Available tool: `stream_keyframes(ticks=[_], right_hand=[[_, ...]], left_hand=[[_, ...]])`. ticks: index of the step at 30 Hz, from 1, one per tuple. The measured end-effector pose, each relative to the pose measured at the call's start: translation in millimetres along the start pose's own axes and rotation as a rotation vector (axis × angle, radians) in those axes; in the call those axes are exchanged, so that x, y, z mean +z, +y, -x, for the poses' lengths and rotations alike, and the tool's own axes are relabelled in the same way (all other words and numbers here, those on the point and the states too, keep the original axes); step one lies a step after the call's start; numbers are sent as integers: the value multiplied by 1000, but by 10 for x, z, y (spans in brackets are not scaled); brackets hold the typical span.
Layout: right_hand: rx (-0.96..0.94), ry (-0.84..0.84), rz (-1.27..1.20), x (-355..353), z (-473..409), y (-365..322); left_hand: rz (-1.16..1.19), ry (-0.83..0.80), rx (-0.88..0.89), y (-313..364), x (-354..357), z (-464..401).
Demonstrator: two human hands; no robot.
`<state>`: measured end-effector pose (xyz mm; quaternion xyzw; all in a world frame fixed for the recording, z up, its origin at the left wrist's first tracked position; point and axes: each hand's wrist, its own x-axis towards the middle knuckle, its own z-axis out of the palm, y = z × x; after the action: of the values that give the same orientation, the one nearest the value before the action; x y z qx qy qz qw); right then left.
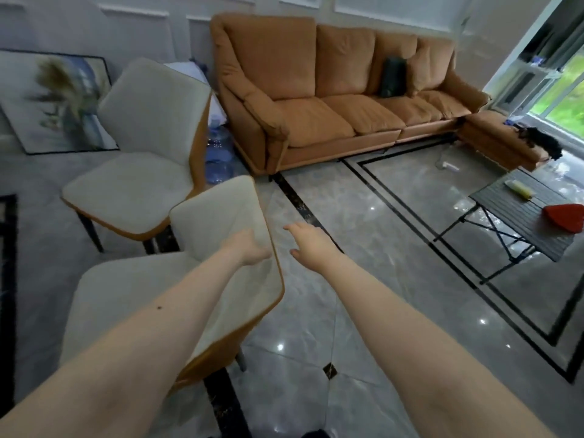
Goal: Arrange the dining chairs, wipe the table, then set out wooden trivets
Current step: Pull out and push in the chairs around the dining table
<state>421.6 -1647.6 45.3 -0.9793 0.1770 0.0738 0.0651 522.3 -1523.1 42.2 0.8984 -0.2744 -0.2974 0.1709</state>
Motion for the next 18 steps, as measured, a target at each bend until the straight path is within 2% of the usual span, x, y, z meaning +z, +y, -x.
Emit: stream_keyframes(ticks=[5, 12, 15, 18], right_hand=[[-216, -2, 65, -12, -837, 189], [-723, -64, 207, -45, -1635, 398], [-884, -70, 265, -75, -1835, 401], [-998, -129, 293, -29, -1986, 340]], left_hand=[[118, -90, -131, 74, -8, -319], [256, -73, -463, 351, 137, -569], [302, -25, -551, 383, 279, -638], [340, -55, -660, 470, 302, -584]])
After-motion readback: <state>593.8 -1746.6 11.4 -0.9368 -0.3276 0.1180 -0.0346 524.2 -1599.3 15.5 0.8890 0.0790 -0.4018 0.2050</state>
